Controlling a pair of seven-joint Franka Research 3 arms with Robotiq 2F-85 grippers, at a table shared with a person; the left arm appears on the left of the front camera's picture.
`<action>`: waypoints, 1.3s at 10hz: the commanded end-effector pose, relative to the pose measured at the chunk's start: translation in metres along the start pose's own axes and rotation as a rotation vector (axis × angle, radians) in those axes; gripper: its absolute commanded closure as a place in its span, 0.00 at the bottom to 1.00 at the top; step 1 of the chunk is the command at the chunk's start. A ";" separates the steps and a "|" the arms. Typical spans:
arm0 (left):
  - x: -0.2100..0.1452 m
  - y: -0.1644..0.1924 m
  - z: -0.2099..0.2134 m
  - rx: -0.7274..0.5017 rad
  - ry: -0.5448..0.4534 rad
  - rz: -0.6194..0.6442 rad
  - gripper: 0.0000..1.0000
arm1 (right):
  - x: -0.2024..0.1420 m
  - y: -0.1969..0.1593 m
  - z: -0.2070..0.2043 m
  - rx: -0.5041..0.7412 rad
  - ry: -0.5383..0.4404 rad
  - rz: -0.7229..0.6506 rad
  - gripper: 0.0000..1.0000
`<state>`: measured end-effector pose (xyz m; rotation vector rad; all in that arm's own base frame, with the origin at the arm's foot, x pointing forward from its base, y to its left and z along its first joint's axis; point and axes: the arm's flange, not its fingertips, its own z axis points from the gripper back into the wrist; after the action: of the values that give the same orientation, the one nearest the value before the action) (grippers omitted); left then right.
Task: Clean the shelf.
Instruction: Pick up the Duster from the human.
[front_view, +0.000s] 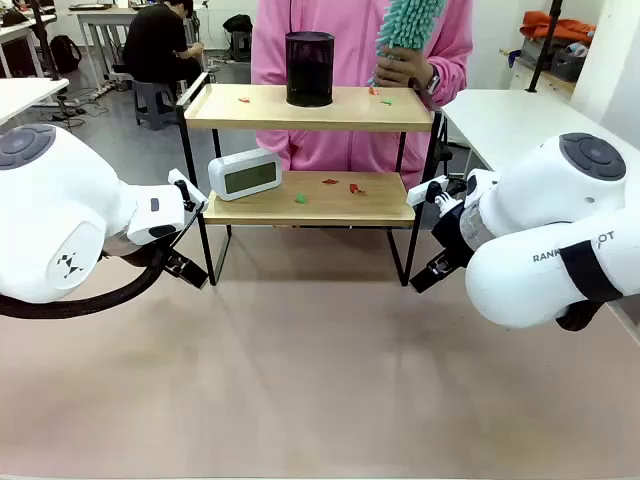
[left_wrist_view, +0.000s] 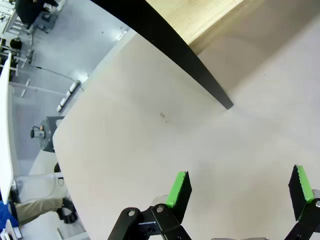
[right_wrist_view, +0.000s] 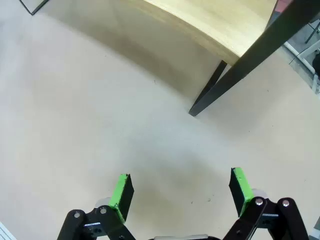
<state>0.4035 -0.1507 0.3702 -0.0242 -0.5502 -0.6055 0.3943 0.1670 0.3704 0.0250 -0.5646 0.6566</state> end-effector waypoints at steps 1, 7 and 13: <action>0.000 0.000 0.000 0.000 0.000 0.000 0.00 | 0.000 0.000 0.000 0.000 0.000 0.000 0.00; 0.000 0.000 0.000 0.000 0.000 0.000 0.00 | 0.000 0.000 0.000 0.000 0.000 0.000 0.00; -0.018 0.015 0.051 -0.530 0.069 -0.116 0.00 | -0.015 -0.014 0.055 0.224 0.234 -0.001 0.00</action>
<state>0.3796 -0.1703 0.3765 -0.2305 -0.4209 -0.7530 0.3750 0.1623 0.3689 0.0695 -0.3435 0.6913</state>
